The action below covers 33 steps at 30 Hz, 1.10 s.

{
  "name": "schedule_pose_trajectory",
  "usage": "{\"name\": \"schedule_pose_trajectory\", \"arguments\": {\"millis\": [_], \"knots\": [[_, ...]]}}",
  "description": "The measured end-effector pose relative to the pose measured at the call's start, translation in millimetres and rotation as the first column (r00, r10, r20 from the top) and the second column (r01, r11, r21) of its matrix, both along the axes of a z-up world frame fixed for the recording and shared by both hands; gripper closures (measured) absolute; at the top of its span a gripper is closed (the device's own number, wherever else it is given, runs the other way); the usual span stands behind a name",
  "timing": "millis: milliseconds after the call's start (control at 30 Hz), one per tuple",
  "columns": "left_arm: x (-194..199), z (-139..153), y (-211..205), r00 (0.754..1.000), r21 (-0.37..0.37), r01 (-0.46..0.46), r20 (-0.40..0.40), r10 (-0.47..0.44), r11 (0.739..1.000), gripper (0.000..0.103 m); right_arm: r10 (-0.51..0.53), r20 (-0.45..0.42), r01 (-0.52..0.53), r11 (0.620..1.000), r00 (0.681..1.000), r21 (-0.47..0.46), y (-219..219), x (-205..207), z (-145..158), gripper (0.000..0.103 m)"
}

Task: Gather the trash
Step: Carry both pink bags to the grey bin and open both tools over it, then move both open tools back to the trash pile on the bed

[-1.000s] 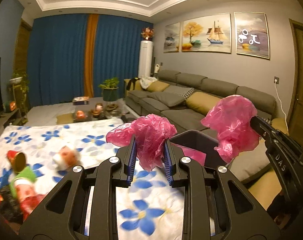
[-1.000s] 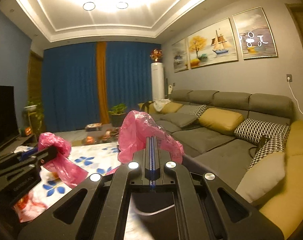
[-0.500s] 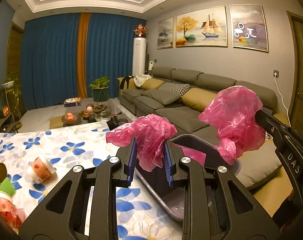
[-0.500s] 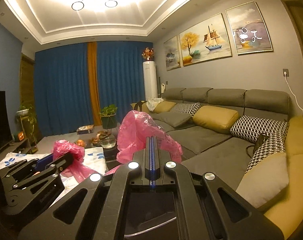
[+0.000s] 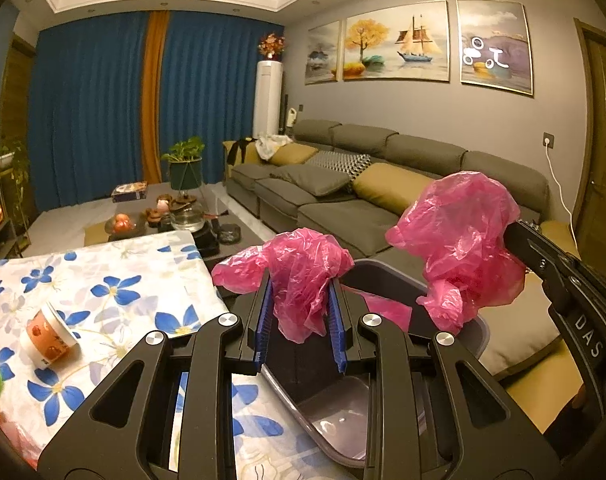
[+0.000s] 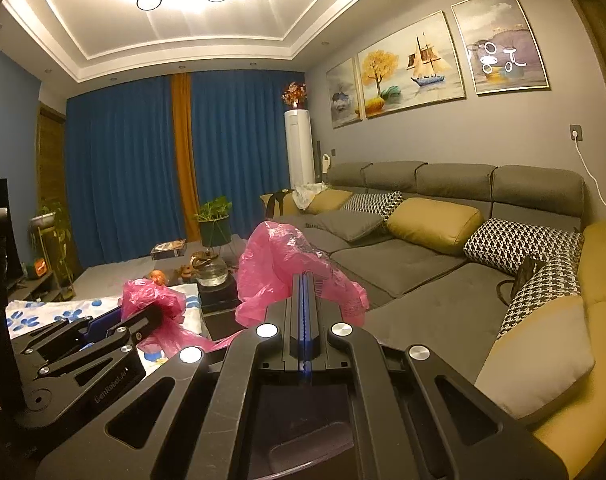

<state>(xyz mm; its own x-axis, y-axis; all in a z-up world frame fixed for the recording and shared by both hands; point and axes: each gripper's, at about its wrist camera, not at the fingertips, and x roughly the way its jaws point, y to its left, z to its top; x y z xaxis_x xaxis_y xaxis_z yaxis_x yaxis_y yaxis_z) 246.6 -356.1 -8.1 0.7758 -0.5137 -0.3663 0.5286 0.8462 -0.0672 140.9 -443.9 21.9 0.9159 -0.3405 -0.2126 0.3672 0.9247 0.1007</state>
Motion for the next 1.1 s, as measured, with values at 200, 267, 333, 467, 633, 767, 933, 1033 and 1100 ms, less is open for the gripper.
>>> {"name": "schedule_pose_trajectory", "arguments": {"millis": [200, 267, 333, 467, 633, 767, 933, 1033, 1100], "knots": [[7.9, -7.5, -6.7, 1.0, 0.004, 0.02, -0.012, -0.02, 1.0, 0.079, 0.001, -0.005, -0.001, 1.0, 1.0, 0.009, -4.7, 7.3, -2.9, 0.102], [9.6, -9.7, -8.7, 1.0, 0.015, 0.025, -0.011, -0.025, 1.0, 0.079, 0.0, -0.009, 0.0, 1.0, 1.0, 0.01, -4.3, 10.6, -3.4, 0.102], [12.5, -10.3, -9.8, 0.999, 0.016, 0.032, -0.011, -0.032, 0.999, 0.079, 0.002, -0.01, -0.001, 1.0, 1.0, 0.011, -5.4, 12.3, -3.9, 0.102], [14.9, -12.2, -13.9, 0.999, 0.023, 0.049, -0.012, -0.049, 0.999, 0.078, 0.003, -0.014, -0.003, 1.0, 1.0, 0.022, -8.6, 15.8, -5.1, 0.102], [23.2, -18.9, -15.3, 0.997, 0.028, 0.066, -0.044, -0.065, 0.997, 0.064, -0.001, -0.024, 0.002, 1.0, 1.0, 0.029, -13.9, 18.6, -5.3, 0.102], [28.0, -21.3, -6.6, 0.998, 0.001, 0.033, -0.059, -0.033, 0.999, 0.028, -0.013, -0.03, 0.014, 0.998, 0.999, 0.055, -21.8, 20.8, -6.2, 0.102], [28.3, -17.9, 9.5, 0.998, -0.021, -0.034, -0.05, 0.033, 0.999, 0.014, -0.02, -0.047, 0.023, 0.998, 0.999, 0.062, -23.3, 24.2, -8.5, 0.061], [25.3, -14.4, 19.1, 0.996, -0.025, -0.067, -0.056, 0.066, 0.997, 0.012, -0.032, -0.025, 0.034, 0.997, 0.999, 0.067, -21.7, 18.0, -8.4, 0.047], [19.9, -10.6, 27.3, 0.995, -0.031, -0.086, -0.049, 0.084, 0.996, 0.011, -0.043, -0.027, 0.044, 0.997, 0.999, 0.057, -17.7, 13.4, -6.2, 0.04]]}}
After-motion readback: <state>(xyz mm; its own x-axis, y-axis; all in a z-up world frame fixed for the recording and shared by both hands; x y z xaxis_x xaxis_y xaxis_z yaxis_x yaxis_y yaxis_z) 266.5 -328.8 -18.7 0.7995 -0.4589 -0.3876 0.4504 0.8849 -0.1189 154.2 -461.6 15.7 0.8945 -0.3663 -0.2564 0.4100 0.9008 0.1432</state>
